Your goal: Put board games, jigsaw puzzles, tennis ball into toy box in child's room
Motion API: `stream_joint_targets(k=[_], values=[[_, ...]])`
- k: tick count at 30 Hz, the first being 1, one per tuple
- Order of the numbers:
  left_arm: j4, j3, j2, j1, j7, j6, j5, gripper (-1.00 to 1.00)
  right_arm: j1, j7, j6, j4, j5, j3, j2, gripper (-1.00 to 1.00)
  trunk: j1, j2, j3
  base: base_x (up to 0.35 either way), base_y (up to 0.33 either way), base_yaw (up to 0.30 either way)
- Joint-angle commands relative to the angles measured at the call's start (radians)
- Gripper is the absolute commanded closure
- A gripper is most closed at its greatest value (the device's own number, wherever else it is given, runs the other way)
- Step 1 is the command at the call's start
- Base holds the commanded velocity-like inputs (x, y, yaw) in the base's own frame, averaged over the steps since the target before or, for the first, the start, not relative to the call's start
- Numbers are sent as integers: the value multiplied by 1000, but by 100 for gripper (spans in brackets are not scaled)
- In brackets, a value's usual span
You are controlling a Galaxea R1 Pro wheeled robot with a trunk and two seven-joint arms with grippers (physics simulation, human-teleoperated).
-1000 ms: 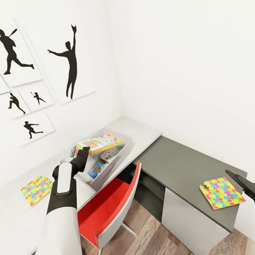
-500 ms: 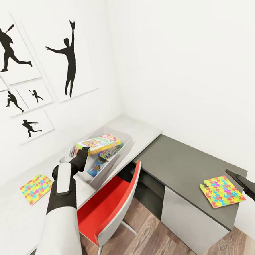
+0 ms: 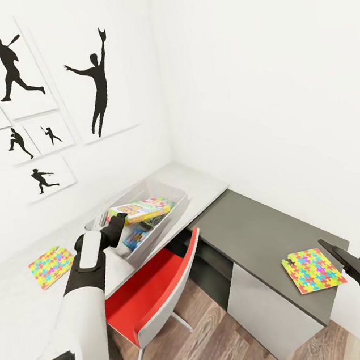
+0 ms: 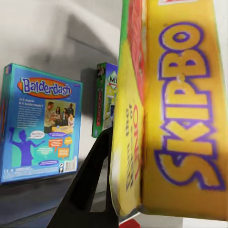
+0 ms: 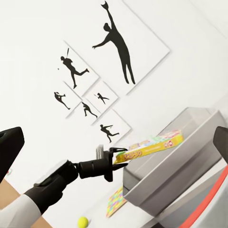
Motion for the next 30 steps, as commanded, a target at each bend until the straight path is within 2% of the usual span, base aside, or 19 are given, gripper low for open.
stream_joint_targets(k=[1,11,20,30], values=[[6,2,0,-4,9,4,12,100,-1,1,8,0,-3,0,0,-100,1,-2,-2,0,0,0],[21,1,2,-25,9,-64,7,100,-1,2,6,0,-3,0,1,-100,1,-2,-2,0,0,0],[22,1,2,-28,9,-73,3,100,-1,2,6,-1,-3,0,1,-100,1,-2,-2,0,0,0],[50,0,2,-62,10,-74,2,100,-1,3,6,-1,-3,0,2,-100,1,-2,-2,0,0,0]])
